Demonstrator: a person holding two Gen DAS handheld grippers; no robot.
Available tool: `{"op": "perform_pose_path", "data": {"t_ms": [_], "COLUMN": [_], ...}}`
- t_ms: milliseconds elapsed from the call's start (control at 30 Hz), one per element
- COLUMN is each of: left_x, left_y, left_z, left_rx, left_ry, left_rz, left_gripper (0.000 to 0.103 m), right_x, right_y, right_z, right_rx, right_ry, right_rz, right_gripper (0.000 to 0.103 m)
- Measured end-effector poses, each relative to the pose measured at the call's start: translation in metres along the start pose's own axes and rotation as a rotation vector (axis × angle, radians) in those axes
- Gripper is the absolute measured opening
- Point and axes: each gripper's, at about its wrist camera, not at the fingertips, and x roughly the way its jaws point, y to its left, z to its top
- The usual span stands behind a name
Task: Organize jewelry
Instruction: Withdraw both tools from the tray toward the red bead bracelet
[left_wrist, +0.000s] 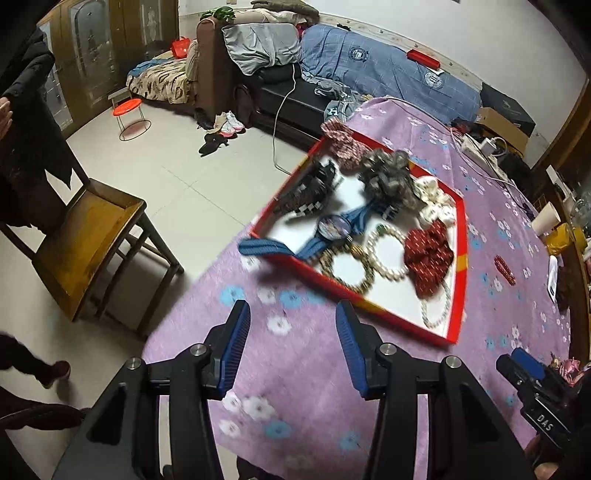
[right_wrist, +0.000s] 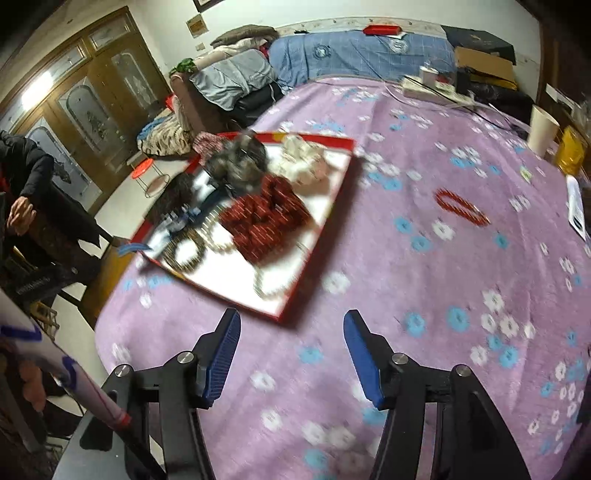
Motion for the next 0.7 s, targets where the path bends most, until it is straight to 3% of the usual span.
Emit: {"op": "perform_pose_path", "data": {"t_ms": [300, 533, 700], "left_x": [-0.004, 0.004, 0.009], "left_y": [-0.052, -0.114, -0.142], "left_z": [-0.03, -0.052, -0.06], "left_rx": [0.057, 0.173, 0.199], "left_ry": [0.024, 0.07, 0.089], "left_rz": [-0.002, -0.018, -0.025], "left_gripper": [0.048, 0.048, 0.048], "right_x": [-0.027, -0.049, -0.06], "right_y": [-0.103, -0.155, -0.184], "right_z": [-0.05, -0.089, -0.11], "right_rx": [0.205, 0.307, 0.364], "right_ry": [0.01, -0.038, -0.051], "right_rz": [-0.081, -0.094, -0.112], "right_gripper": [0.062, 0.062, 0.062]}}
